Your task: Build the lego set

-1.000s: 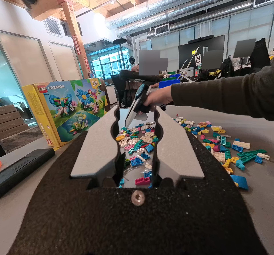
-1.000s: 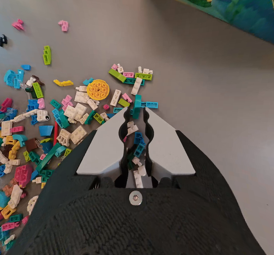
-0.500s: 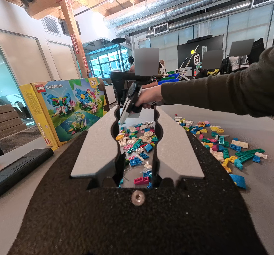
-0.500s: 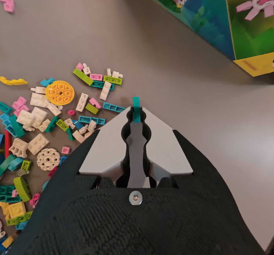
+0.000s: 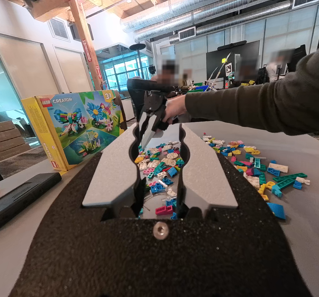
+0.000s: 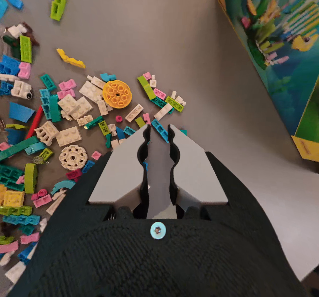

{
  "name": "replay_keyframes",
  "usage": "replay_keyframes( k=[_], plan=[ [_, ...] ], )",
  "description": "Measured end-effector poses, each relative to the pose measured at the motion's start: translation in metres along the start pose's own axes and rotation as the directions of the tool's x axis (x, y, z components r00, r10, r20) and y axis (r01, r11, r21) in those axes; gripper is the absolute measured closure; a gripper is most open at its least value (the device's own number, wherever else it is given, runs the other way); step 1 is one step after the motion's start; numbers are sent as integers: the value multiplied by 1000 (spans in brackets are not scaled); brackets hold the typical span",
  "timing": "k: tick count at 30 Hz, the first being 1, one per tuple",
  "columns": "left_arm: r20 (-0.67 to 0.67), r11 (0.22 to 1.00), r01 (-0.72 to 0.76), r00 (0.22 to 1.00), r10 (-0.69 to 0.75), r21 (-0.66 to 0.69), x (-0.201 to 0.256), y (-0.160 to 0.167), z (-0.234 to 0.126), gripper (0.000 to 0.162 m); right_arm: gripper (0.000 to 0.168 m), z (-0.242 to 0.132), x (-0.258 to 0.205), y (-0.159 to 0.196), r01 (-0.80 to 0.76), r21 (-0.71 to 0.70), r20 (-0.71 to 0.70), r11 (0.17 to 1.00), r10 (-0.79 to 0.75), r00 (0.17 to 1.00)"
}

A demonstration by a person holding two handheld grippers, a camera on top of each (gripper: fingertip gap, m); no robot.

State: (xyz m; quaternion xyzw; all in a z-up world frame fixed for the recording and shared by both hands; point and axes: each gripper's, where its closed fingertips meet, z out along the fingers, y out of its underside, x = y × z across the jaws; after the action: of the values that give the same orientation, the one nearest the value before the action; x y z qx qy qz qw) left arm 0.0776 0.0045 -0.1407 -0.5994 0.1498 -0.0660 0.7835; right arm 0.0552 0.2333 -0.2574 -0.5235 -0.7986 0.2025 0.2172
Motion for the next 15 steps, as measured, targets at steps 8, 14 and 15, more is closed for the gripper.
replay_keyframes(
  k=[8, 14, 15],
  plan=[
    [-5, 1000, 2, 1000, -2, -5, 1, 1, 0, 119, 161, 9, -1, 9, 35, -139, 58, 990, -27, 998],
    [-6, 1000, 3, 1000, -3, -7, 1, 1, 0, 119, 161, 17, -2, -3, 42, -138, 76, 990, -32, 997],
    [-6, 1000, 4, 1000, -4, -6, 1, 1, 0, 119, 161, 19, -1, -6, 44, -136, 69, 990, -35, 997]
  ],
)
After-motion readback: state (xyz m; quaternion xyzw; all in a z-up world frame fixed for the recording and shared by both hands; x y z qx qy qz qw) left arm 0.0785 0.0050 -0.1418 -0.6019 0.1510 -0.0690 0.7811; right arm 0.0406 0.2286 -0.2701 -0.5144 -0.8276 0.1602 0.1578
